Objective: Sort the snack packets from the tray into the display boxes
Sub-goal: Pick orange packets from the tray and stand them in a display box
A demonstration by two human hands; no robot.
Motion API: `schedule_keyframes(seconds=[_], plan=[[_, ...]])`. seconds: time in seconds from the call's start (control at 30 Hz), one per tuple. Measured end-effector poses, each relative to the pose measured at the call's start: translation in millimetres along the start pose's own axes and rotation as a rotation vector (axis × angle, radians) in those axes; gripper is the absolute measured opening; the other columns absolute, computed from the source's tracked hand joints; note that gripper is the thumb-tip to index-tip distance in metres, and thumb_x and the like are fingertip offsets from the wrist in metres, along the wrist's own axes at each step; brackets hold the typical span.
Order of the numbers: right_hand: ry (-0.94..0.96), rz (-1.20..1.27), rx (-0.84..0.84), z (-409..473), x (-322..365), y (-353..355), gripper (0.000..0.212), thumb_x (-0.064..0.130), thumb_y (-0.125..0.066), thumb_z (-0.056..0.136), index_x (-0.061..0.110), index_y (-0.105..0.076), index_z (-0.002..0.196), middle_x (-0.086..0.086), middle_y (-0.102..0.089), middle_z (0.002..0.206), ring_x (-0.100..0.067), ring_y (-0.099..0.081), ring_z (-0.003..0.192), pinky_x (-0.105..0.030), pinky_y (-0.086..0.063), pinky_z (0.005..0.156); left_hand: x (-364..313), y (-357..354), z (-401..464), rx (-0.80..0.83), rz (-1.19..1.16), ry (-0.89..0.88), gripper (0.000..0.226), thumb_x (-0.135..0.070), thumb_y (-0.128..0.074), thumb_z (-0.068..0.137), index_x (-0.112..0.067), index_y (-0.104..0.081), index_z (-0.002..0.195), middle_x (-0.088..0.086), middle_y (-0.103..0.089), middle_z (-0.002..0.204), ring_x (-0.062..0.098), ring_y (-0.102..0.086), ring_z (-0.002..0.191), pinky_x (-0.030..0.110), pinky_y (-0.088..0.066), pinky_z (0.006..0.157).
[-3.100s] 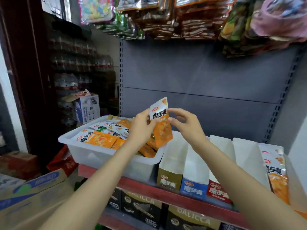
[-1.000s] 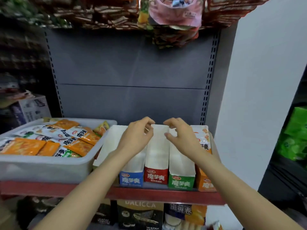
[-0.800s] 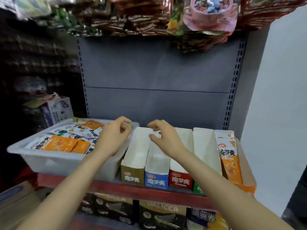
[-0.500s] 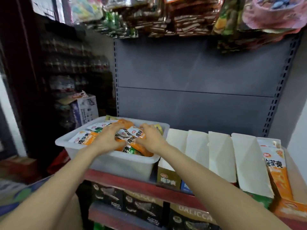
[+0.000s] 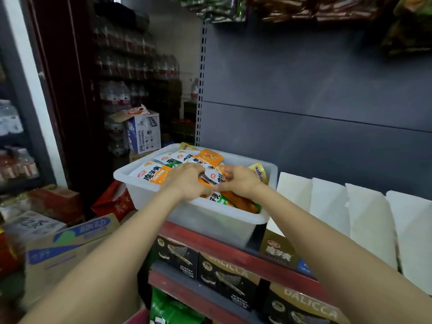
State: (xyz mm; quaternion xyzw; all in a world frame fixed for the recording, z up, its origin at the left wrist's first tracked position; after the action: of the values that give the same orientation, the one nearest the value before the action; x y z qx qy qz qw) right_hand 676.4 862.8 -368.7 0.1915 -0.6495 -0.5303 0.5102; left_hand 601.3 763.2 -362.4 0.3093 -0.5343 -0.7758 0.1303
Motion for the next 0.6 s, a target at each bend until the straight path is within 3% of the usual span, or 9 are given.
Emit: schedule_keyframes(seconds=[0.07,0.1,0.17,0.27,0.33,0.4,0.47,0.53,0.6], plan=[[0.032,-0.013,0.011,-0.7,2.7,-0.2,0.043,0.043,-0.072,0.078,0.006,-0.062,0.097,-0.007,-0.061,0.087,-0.02,-0.056,0.084,-0.031,-0.044,0.07,-2.1,2.3,-1.7,-0.008,0.003,-0.003,0.071,-0.047,-0.069,0.076,-0.02,-0.045,0.137,0.001,-0.04,0.146,0.023,-0.034,0.134,0.034,-0.03,0.106],[0.045,-0.046,0.02,-2.3,5.2,-0.4,0.04,0.043,-0.071,0.079,0.006,-0.056,0.08,-0.004,-0.051,0.069,-0.017,-0.048,0.067,-0.028,-0.036,0.057,-2.9,3.0,-1.6,-0.014,0.004,-0.009,0.066,-0.048,-0.069,0.077,-0.019,-0.049,0.133,0.001,-0.043,0.142,0.023,-0.037,0.131,0.034,-0.032,0.103],[0.077,-0.123,0.014,-5.9,11.9,0.9,0.039,0.04,-0.067,0.083,0.008,-0.049,0.069,-0.002,-0.037,0.057,-0.014,-0.034,0.054,-0.027,-0.022,0.048,-4.0,3.8,-3.3,-0.021,0.008,-0.018,0.061,-0.05,-0.066,0.078,-0.018,-0.053,0.129,0.001,-0.046,0.14,0.023,-0.038,0.13,0.034,-0.033,0.101],[0.114,-0.166,-0.023,-10.2,15.7,3.6,0.037,0.033,-0.065,0.085,-0.004,-0.061,0.079,-0.007,-0.044,0.064,-0.016,-0.038,0.058,-0.027,-0.023,0.047,-3.3,6.8,-4.8,-0.066,0.011,-0.018,0.053,-0.052,-0.058,0.081,-0.017,-0.059,0.121,0.001,-0.053,0.134,0.023,-0.043,0.124,0.033,-0.036,0.096],[0.136,-0.105,-0.03,-14.5,15.1,4.3,0.04,0.032,-0.069,0.082,-0.005,-0.065,0.096,-0.011,-0.053,0.073,-0.019,-0.047,0.066,-0.029,-0.032,0.054,1.8,8.8,-6.7,-0.088,-0.131,0.022,0.045,-0.052,-0.05,0.083,-0.017,-0.067,0.105,0.001,-0.063,0.118,0.022,-0.051,0.113,0.034,-0.04,0.089],[0.151,-0.023,-0.014,-17.8,12.9,5.0,0.043,0.03,-0.072,0.08,-0.001,-0.065,0.108,-0.018,-0.066,0.094,-0.028,-0.059,0.087,-0.036,-0.045,0.075,6.7,11.8,-8.4,-0.107,-0.352,0.046,0.035,-0.046,-0.053,0.088,-0.016,-0.071,0.086,0.003,-0.067,0.096,0.023,-0.058,0.095,0.036,-0.045,0.082],[0.162,0.06,0.015,-21.2,13.3,6.7,0.039,0.027,-0.072,0.08,0.006,-0.065,0.112,-0.017,-0.066,0.11,-0.029,-0.06,0.104,-0.042,-0.046,0.092,6.5,18.2,-10.5,-0.158,-0.455,0.021,0.032,-0.036,-0.057,0.09,-0.01,-0.067,0.074,0.007,-0.063,0.076,0.026,-0.057,0.076,0.037,-0.045,0.072],[0.167,0.196,0.014,-24.8,14.4,13.0,0.042,0.023,-0.073,0.081,0.015,-0.063,0.121,-0.005,-0.066,0.117,-0.019,-0.06,0.109,-0.039,-0.046,0.097,7.1,24.7,-14.6,-0.224,-0.523,0.032,0.023,-0.024,-0.057,0.092,-0.009,-0.066,0.079,0.002,-0.061,0.075,0.019,-0.055,0.074,0.031,-0.041,0.071],[0.183,0.3,-0.068,-29.0,16.0,26.6,0.047,0.016,-0.07,0.083,0.02,-0.056,0.128,0.002,-0.061,0.118,-0.013,-0.056,0.112,-0.033,-0.046,0.096,5.0,32.7,-19.5,-0.305,-0.632,0.037,0.017,-0.019,-0.053,0.094,-0.007,-0.066,0.096,0.001,-0.066,0.09,0.014,-0.058,0.085,0.026,-0.042,0.074]])
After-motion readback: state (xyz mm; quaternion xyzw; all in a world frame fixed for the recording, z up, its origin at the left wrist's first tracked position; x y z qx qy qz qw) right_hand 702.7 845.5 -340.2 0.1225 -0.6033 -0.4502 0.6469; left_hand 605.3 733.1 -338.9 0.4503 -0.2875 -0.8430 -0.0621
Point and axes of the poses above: each hand's wrist, its own z-axis towards the middle knuckle, its own y-axis out of the back of the hand, x = y × z, the point moved 10 cm from there along z, towards the middle knuckle
